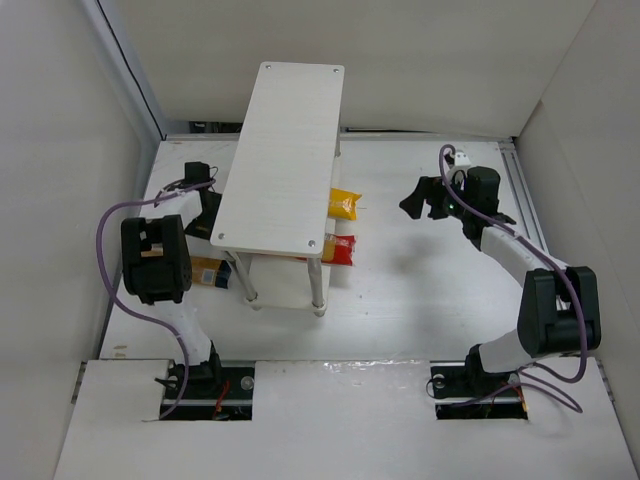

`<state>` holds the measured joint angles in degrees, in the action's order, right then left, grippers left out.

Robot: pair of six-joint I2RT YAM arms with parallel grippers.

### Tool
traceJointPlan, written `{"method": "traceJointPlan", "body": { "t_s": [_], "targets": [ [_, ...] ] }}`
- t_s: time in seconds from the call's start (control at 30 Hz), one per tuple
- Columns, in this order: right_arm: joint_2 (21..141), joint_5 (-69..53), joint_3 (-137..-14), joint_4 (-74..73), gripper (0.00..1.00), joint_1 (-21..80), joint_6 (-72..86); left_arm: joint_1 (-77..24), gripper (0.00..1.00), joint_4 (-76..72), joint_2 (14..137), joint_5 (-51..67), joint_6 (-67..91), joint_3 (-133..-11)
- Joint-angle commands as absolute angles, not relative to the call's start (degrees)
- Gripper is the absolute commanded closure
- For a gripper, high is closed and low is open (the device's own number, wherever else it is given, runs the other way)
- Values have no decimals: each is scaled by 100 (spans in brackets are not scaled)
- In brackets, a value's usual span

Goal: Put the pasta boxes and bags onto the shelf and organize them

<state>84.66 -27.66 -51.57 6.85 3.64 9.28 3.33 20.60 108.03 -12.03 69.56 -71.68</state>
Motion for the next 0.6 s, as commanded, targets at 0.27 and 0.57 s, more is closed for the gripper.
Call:
{"method": "traceJointPlan", "body": {
  "t_s": [0.27, 0.57],
  "targets": [
    [8165, -2672, -5186, 879, 0, 308, 984, 369, 100, 3032, 11260, -896, 6434, -7189],
    [7744, -2786, -5019, 879, 0, 308, 809, 369, 100, 3088, 8567, -2495, 6339, -7189]
  ]
}}
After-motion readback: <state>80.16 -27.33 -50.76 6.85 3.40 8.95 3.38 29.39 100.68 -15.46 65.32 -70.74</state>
